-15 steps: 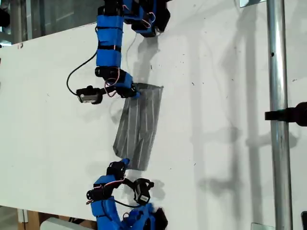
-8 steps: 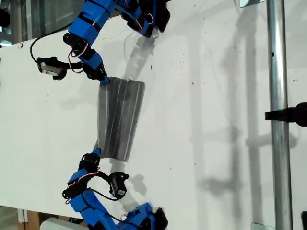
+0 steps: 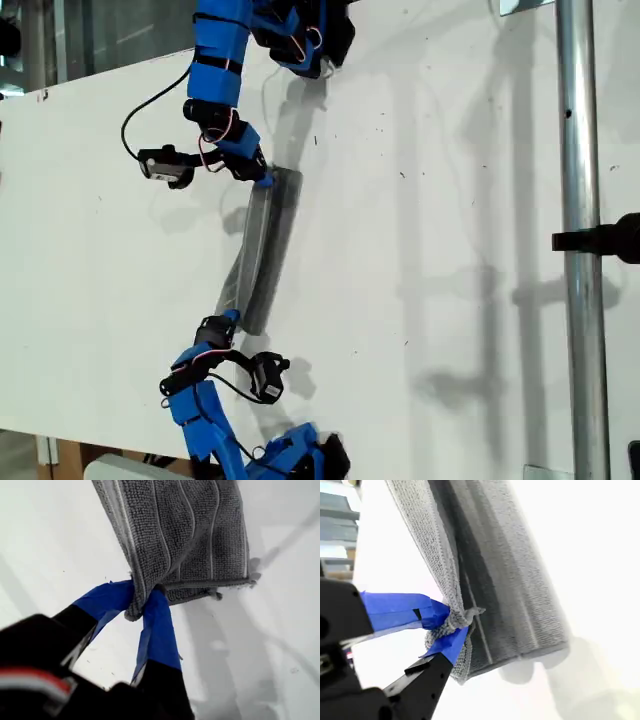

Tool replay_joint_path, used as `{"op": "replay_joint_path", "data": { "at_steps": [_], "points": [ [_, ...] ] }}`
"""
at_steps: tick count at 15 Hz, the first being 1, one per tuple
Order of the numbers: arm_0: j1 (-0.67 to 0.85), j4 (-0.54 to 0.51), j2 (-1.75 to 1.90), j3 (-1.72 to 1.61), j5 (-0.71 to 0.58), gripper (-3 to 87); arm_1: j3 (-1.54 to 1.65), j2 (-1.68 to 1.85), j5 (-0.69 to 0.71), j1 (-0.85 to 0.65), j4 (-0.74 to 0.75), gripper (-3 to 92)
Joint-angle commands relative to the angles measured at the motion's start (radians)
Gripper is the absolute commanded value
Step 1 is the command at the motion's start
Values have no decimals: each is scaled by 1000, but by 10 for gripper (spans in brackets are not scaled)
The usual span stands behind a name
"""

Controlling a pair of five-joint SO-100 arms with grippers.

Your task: Grasp corners of a towel and fold twice.

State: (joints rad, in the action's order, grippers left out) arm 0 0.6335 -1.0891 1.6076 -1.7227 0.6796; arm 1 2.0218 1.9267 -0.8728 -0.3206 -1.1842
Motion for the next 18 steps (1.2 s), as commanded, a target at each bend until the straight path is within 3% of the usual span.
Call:
{"op": "replay_joint_path", "data": {
  "at_steps": [1, 6, 7, 8, 10, 12, 15, 18],
  "points": [
    [-15, 29, -2, -48, 44, -28, 67, -3, -26, 6, 89, -2],
    [-18, 112, -123, -143, 133, -26, 132, -178, -69, 11, 221, -2],
    [-5, 106, -167, -123, 143, -23, 126, -202, -80, 9, 227, 23],
    [12, 80, -186, -101, 160, 33, 126, -202, -101, 8, 218, 146],
    [40, 23, -183, -60, 156, 101, 130, -146, -129, -38, 114, 242],
    [55, -106, -121, -11, 170, 116, 184, 48, -155, -95, -26, 270],
    [23, -202, 196, -57, 201, 131, 339, 517, -204, -170, -206, 279],
    [-86, -152, 713, -322, 195, 159, 499, 870, -313, -156, -275, 319]
  ]
}}
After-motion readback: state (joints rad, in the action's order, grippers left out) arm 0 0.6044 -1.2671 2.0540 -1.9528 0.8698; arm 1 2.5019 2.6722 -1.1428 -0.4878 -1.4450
